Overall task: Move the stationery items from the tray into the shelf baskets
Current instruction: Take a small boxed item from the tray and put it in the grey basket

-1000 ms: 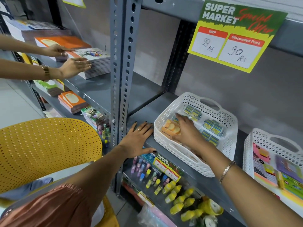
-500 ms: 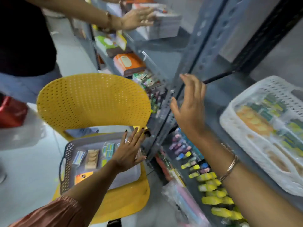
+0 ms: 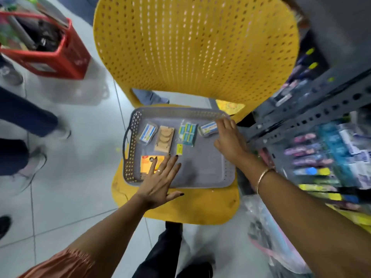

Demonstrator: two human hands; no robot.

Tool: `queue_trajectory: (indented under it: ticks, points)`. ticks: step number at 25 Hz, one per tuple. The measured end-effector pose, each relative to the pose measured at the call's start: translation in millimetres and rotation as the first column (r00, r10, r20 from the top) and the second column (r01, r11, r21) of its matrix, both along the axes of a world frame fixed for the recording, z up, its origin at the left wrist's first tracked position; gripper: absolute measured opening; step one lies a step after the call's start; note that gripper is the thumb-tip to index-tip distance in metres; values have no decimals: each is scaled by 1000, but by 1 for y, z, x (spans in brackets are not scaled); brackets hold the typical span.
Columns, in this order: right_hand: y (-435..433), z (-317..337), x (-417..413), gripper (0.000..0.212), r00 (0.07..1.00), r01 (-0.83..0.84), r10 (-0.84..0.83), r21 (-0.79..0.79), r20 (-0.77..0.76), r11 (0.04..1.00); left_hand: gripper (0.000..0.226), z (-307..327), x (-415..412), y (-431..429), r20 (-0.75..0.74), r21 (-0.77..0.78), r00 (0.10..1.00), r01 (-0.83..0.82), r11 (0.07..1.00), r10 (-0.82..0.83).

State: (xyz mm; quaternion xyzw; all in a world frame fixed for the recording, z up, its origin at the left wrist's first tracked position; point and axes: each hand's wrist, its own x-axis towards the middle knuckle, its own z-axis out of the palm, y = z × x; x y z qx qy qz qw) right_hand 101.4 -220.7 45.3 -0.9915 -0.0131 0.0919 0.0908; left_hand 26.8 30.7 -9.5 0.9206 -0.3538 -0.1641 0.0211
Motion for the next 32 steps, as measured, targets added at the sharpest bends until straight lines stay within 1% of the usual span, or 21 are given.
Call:
queue_trajectory:
  ticks: [3,5,8,11,14,16,19,22,24,25,27,28,30,32]
  points:
    - [8,-37,15,54,991,-45,41,-28,-128,999,85,-17,-5,4,-8,2,1000,-23,1000,23]
    - [9,-53,23,60,990,-70,60,-76,-131,995,83,-21,-6,5,6,4,1000,-25,1000,25]
    - [10,-69,29,63,987,-87,67,-135,-146,987,81,-24,-6,4,20,-17,999,-35,999,35]
    - [11,-78,33,58,991,-113,93,-215,-100,970,79,-27,-8,5,30,-34,998,-56,998,57]
    - [11,-83,36,44,990,-118,94,-256,-104,959,78,-28,-8,4,33,-45,997,-66,997,68]
    - [11,-84,34,37,988,-108,78,-240,-131,965,78,-28,-8,3,24,-37,997,-76,996,77]
    - [14,-77,26,36,988,-53,28,-165,-150,985,76,-24,-6,3,-2,-7,997,-72,997,72]
    - [15,-51,21,41,986,-1,-13,-81,-168,997,81,-16,-5,3,-60,19,997,-56,998,57]
    - [7,-18,18,42,988,50,-54,-30,-147,998,88,-2,-1,0,-72,-9,996,-53,999,52]
    - [1,1,15,43,989,74,-73,-3,-131,997,89,7,1,-4,-62,-35,997,-48,998,46]
    - [-16,45,3,44,991,99,-97,18,-88,995,87,31,5,-18,11,-120,999,-38,992,39]
    - [-19,60,-4,42,991,114,-111,32,-76,993,86,40,7,-23,19,-144,999,-30,989,33]
    - [-37,109,-27,39,985,174,-174,78,-9,982,82,72,11,-46,54,-172,998,25,985,-16]
    - [-56,161,-59,44,976,211,-215,75,44,975,81,109,6,-74,102,-221,992,91,971,-69]
